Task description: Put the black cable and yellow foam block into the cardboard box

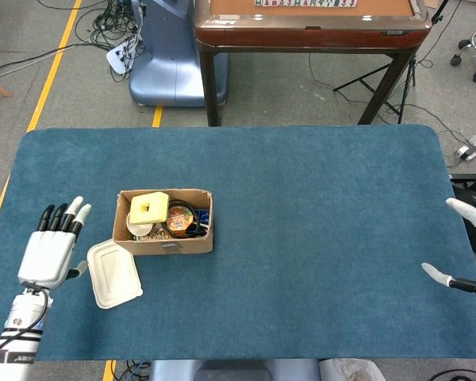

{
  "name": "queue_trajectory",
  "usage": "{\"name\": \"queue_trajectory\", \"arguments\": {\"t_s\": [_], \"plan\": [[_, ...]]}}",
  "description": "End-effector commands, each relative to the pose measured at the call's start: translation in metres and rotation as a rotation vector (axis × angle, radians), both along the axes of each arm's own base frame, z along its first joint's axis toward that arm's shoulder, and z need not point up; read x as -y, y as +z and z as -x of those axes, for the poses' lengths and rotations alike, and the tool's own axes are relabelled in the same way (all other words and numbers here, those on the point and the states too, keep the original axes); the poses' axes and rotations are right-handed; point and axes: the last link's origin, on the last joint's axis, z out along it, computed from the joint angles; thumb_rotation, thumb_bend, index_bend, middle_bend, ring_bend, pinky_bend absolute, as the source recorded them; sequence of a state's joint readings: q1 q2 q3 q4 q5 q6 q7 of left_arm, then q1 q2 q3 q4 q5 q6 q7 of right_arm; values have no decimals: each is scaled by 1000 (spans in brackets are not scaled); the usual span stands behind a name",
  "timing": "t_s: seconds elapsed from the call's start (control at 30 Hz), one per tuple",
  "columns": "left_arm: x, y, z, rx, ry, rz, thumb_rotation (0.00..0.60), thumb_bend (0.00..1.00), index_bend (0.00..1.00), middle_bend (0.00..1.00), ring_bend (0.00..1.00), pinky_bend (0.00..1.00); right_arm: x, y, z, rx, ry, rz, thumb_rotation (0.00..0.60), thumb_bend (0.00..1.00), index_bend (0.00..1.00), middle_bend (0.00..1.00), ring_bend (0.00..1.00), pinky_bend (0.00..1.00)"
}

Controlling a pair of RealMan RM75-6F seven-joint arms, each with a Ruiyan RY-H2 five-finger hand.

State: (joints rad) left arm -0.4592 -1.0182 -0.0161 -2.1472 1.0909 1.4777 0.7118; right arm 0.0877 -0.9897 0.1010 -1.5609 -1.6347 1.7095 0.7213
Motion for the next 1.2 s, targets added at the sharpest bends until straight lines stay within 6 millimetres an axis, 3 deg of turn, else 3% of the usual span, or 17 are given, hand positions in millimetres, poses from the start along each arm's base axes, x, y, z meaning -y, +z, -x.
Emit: {"name": "queue_trajectory", "arguments": {"t_s": [0.03, 0.2, 0.33, 0.5, 0.77, 0.97, 1.2], "plan": [[18, 10, 28, -17, 48, -45, 600, 142, 0, 0, 0, 0, 0, -1, 3, -39, -43, 26, 600, 0, 150, 169, 0, 0], [43, 20, 55, 3, 84, -99, 600, 142, 17, 0, 0, 0, 4, -6, 10, -165, -142, 94, 600, 0, 150, 169, 0, 0], [62, 24, 72, 0, 84, -150, 600, 142, 95, 0, 0, 0, 6, -10, 16, -320, -235, 111, 600, 0, 150, 174, 0, 0], [78, 25, 80, 54, 73, -162, 600, 142, 175, 0, 0, 0, 13, -18, 21, -430, -325, 79, 600, 0, 150, 182, 0, 0], [87, 24, 92, 86, 20, -180, 600, 143, 271, 0, 0, 0, 31, -31, 23, -452, -339, -37, 600, 0, 151, 183, 0, 8], [90, 22, 109, 55, 74, -167, 600, 142, 288, 0, 0, 0, 35, -33, 24, -454, -335, -69, 600, 0, 155, 183, 0, 10], [86, 15, 113, 61, 87, -148, 600, 142, 297, 0, 0, 0, 41, -34, 26, -448, -339, -95, 600, 0, 156, 183, 0, 10]]}}
